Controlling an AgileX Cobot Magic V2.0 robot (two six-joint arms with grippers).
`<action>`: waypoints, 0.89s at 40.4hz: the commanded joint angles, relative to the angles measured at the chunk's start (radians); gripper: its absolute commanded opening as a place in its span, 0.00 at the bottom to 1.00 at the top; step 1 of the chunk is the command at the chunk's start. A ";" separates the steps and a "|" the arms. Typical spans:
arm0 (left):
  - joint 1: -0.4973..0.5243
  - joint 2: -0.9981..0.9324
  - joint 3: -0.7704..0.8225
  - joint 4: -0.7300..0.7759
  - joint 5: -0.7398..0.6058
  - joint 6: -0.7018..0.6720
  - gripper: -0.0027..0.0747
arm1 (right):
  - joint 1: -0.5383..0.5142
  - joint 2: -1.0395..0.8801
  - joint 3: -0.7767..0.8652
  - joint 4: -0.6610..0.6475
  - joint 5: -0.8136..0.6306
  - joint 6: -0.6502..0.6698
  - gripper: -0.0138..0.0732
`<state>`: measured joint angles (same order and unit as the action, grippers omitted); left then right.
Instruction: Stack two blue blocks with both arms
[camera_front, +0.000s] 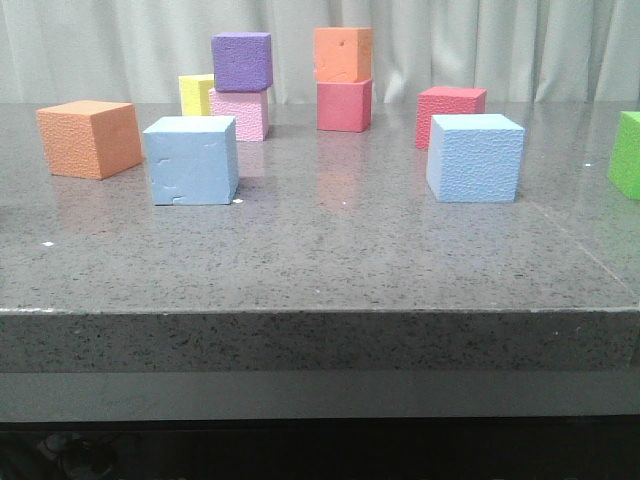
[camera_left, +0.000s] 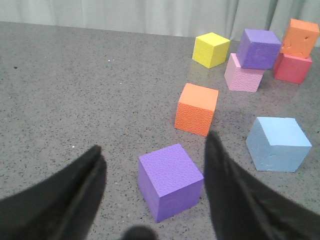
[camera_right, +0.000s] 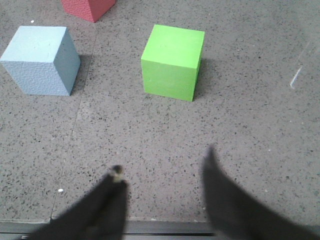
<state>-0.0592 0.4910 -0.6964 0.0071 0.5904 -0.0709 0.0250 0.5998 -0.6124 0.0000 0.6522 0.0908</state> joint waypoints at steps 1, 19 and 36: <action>-0.007 0.013 -0.027 0.002 -0.070 -0.005 0.76 | 0.001 0.008 -0.033 -0.014 -0.057 -0.014 0.91; -0.242 0.054 -0.043 0.006 -0.065 0.071 0.75 | 0.170 0.194 -0.236 0.090 0.069 -0.129 0.90; -0.275 0.054 -0.043 0.008 -0.069 0.071 0.75 | 0.385 0.586 -0.507 -0.034 0.068 0.066 0.87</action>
<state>-0.3246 0.5329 -0.7025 0.0118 0.5996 0.0000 0.3936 1.1260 -1.0378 0.0338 0.7767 0.0605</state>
